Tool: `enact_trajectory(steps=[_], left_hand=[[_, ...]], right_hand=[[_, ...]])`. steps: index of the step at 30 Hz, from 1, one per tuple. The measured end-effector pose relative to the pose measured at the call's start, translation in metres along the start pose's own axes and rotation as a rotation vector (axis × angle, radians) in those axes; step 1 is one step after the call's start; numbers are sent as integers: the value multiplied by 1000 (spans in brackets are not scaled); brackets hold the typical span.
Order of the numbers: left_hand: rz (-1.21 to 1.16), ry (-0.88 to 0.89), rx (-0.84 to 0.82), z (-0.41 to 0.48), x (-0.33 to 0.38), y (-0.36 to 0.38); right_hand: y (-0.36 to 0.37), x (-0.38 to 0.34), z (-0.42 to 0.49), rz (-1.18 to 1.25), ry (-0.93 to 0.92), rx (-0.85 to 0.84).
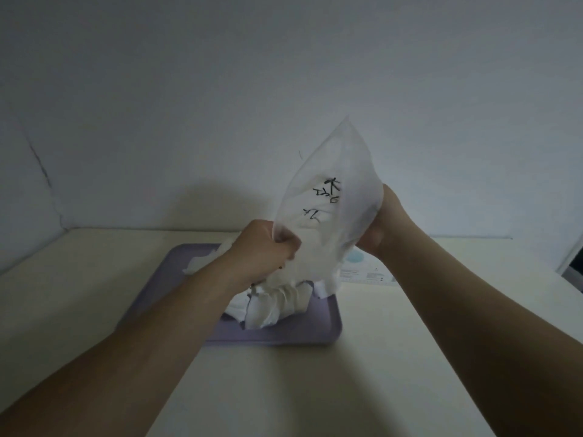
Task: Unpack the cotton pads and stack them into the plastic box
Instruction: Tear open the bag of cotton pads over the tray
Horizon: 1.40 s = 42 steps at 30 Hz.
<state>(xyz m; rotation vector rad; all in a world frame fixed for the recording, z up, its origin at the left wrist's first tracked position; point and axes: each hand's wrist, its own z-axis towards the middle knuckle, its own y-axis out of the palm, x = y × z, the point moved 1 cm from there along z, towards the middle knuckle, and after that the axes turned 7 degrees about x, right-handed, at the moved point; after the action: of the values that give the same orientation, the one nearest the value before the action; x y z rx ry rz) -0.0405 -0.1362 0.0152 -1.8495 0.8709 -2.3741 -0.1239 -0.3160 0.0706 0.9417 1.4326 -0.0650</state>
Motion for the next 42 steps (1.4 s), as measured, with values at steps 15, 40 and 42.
enact_trajectory(steps=[15, 40, 42], left_hand=[[-322, -209, -23, -16, 11, -8], [-87, -77, 449, -16, -32, -100], [-154, -77, 571, -13, -42, -121]], right_hand=[[-5, 48, -4, -120, 125, -141], [70, 98, -8, -662, -268, 140], [85, 111, -9, -665, -275, 106]])
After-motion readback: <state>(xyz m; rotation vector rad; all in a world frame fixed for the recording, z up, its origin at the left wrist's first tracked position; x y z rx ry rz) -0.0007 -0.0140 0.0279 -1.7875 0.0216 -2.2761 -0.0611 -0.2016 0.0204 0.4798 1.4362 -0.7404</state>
